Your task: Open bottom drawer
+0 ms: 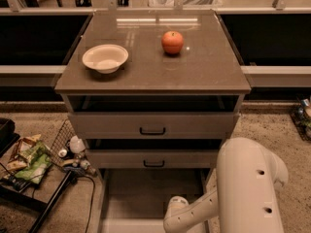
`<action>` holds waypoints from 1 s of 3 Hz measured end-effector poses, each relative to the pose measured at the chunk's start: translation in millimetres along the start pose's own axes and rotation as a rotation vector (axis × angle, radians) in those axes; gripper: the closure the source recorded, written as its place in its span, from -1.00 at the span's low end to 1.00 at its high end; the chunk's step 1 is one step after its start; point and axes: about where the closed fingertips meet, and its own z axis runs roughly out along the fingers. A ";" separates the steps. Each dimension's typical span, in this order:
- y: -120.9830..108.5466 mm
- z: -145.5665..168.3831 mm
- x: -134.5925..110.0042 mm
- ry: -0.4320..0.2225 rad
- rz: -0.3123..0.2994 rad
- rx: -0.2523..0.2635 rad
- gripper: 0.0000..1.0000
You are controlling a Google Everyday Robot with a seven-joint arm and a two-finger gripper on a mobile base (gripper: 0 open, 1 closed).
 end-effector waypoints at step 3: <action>4.5 4.1 2.1 0.004 -0.001 -0.010 -0.98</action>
Offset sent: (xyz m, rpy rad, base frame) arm -0.0016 -0.0002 -0.0007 -0.0002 0.0029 0.0003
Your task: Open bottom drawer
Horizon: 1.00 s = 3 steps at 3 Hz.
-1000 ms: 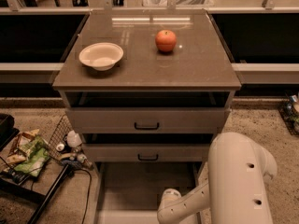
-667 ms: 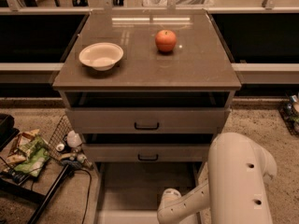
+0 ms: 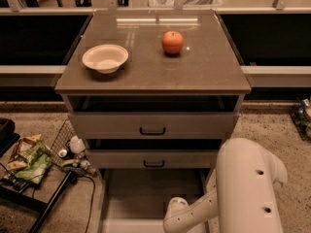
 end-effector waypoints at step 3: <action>45.0 -145.3 83.7 -0.072 -0.030 0.013 -1.00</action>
Offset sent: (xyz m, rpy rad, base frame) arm 0.0215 -0.0766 0.2051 0.0449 -0.0600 0.0032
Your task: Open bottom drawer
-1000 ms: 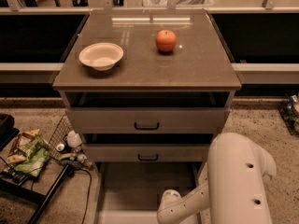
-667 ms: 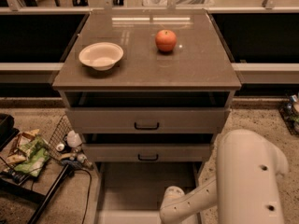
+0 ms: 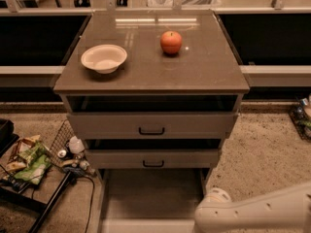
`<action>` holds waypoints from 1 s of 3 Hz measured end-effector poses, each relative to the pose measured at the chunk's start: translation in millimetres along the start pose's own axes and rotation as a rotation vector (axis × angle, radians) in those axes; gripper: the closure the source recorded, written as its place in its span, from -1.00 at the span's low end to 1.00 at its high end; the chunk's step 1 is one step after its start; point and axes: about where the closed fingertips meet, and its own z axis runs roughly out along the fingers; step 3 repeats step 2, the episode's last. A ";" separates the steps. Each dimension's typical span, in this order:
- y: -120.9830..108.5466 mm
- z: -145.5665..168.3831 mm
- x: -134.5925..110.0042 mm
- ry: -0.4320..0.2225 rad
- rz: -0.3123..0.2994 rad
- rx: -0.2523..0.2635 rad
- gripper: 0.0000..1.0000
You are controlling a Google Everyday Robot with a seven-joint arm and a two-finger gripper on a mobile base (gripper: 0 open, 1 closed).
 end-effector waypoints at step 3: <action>49.5 -186.0 108.7 -0.025 0.180 0.049 -1.00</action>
Offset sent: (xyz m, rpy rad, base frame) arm -0.0333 -0.1519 0.3386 -0.0624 -0.1408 -0.1940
